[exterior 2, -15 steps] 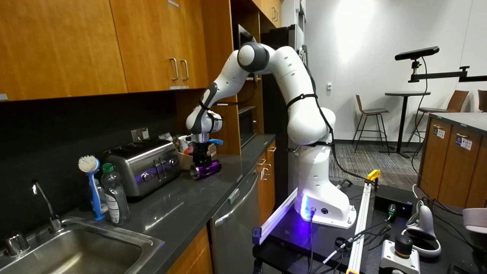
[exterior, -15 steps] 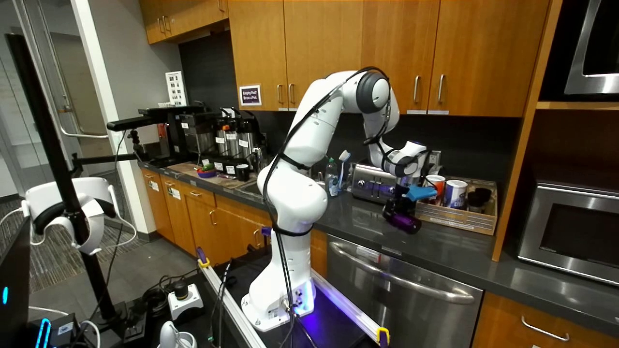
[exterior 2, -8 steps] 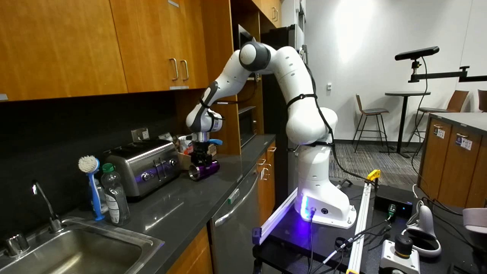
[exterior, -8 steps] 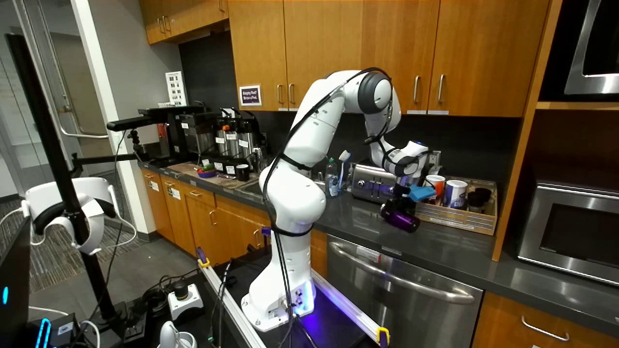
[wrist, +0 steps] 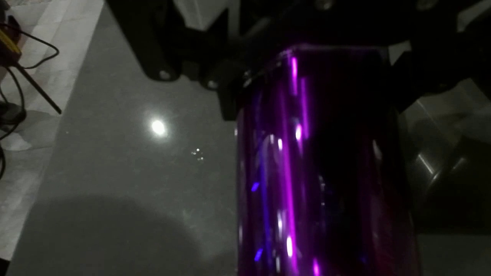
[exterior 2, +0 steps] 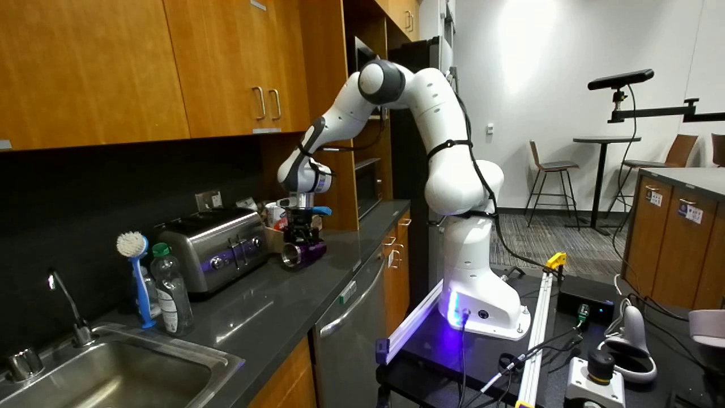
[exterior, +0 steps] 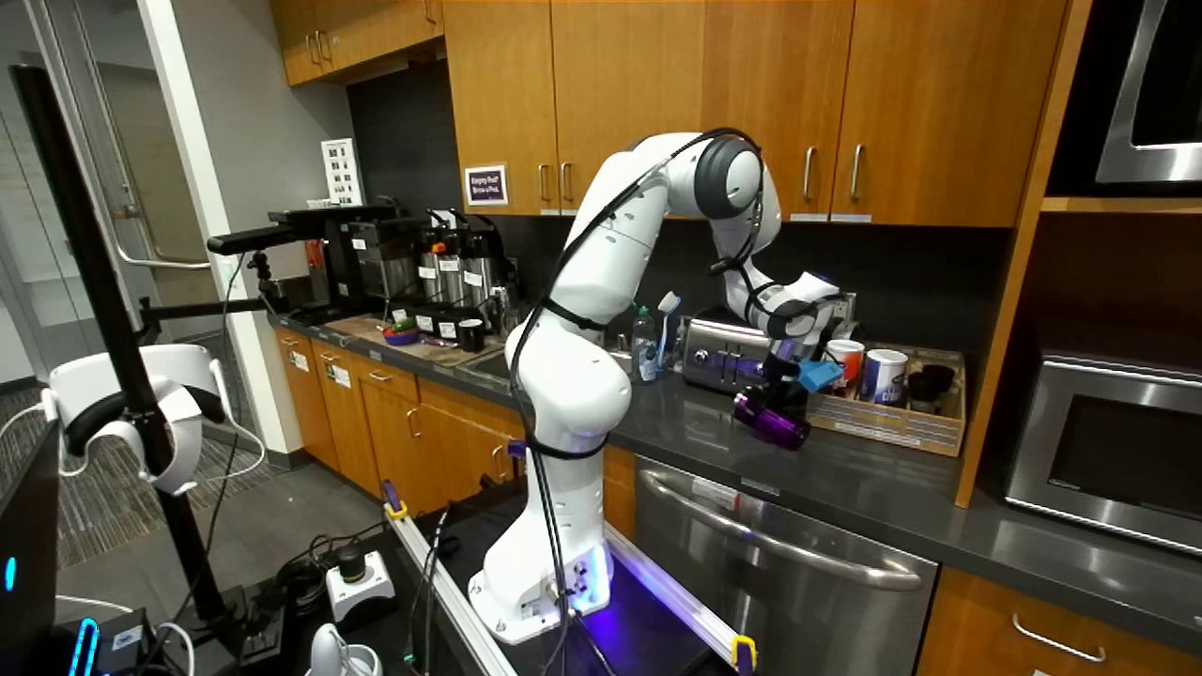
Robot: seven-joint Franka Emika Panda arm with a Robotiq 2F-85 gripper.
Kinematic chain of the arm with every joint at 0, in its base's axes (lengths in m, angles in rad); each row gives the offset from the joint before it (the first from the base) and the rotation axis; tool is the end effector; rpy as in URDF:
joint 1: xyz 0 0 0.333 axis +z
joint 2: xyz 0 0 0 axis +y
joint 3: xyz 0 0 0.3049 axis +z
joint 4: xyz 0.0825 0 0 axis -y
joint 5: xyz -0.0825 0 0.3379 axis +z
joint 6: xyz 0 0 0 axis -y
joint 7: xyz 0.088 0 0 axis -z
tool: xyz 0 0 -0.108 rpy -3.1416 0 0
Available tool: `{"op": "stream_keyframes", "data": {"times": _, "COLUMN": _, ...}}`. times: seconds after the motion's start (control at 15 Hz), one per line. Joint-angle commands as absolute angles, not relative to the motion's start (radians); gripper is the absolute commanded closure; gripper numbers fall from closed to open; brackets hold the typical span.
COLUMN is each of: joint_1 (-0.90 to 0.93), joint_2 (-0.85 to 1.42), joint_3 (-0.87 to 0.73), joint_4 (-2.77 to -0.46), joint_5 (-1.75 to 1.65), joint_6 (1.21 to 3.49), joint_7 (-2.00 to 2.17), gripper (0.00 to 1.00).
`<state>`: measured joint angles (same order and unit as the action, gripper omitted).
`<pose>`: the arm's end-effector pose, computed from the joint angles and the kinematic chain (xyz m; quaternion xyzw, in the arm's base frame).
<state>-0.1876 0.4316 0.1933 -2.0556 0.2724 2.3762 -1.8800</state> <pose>0.5502 0.0037 0.2452 -0.6664 -0.7323 -0.0718 0.1203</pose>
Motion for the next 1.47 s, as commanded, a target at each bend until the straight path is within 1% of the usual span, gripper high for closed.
{"op": "stream_keyframes", "data": {"times": 0.0, "joint_1": -0.206, "joint_2": 0.372, "joint_3": 0.203, "joint_4": -2.077, "joint_5": 0.324, "joint_6": 2.281, "joint_7": -1.98, "gripper": 0.36}}
{"op": "stream_keyframes", "data": {"times": 0.73, "joint_1": -0.186, "joint_2": 0.346, "joint_3": 0.155, "joint_4": -2.03, "joint_5": 0.389, "joint_6": 1.976, "joint_7": -2.222, "gripper": 0.36}}
{"op": "stream_keyframes", "data": {"times": 1.4, "joint_1": -0.185, "joint_2": 0.368, "joint_3": 0.124, "joint_4": -1.931, "joint_5": 0.39, "joint_6": 1.671, "joint_7": -2.487, "gripper": 0.36}}
